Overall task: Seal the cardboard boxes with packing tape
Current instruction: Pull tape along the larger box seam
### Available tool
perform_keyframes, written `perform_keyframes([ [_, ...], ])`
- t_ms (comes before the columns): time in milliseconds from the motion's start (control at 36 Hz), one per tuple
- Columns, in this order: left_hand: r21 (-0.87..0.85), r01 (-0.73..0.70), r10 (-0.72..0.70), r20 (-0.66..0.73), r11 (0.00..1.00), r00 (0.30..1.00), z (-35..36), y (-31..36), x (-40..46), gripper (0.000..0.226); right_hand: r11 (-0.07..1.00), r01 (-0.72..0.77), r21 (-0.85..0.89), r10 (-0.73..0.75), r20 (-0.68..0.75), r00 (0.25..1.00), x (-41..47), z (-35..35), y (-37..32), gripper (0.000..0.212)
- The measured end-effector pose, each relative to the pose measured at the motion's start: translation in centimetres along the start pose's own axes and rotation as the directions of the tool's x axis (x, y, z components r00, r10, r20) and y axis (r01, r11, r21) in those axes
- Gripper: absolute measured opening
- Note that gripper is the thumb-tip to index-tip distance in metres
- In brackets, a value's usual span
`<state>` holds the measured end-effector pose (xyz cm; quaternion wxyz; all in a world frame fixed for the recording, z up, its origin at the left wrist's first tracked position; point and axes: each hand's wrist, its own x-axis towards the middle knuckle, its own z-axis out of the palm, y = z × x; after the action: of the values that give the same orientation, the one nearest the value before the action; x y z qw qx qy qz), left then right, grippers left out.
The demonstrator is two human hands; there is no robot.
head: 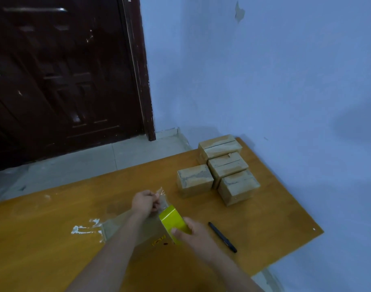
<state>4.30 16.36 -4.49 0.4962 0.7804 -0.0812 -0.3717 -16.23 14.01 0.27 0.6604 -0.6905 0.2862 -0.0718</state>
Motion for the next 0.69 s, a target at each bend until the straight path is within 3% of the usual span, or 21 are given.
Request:
perform_keyframes([
  [250, -0.092, 0.003, 0.0, 0.033, 0.996, 0.999, -0.1, -0.4, 0.6, 0.024, 0.996, -0.03, 0.087, 0.031, -0.007, 1.0, 0.6, 0.2, -0.4, 0.03],
  [500, -0.118, 0.017, -0.013, 0.033, 0.993, 0.999, -0.4, -0.4, 0.8, 0.023, 0.976, -0.127, 0.178, 0.131, -0.013, 0.991, 0.4, 0.1, -0.1, 0.016],
  [694, -0.112, 0.006, -0.001, 0.047, 0.994, 0.999, -0.4, -0.4, 0.4, 0.025, 0.982, -0.17, 0.085, 0.172, -0.011, 0.985, -0.5, -0.6, 0.2, 0.031],
])
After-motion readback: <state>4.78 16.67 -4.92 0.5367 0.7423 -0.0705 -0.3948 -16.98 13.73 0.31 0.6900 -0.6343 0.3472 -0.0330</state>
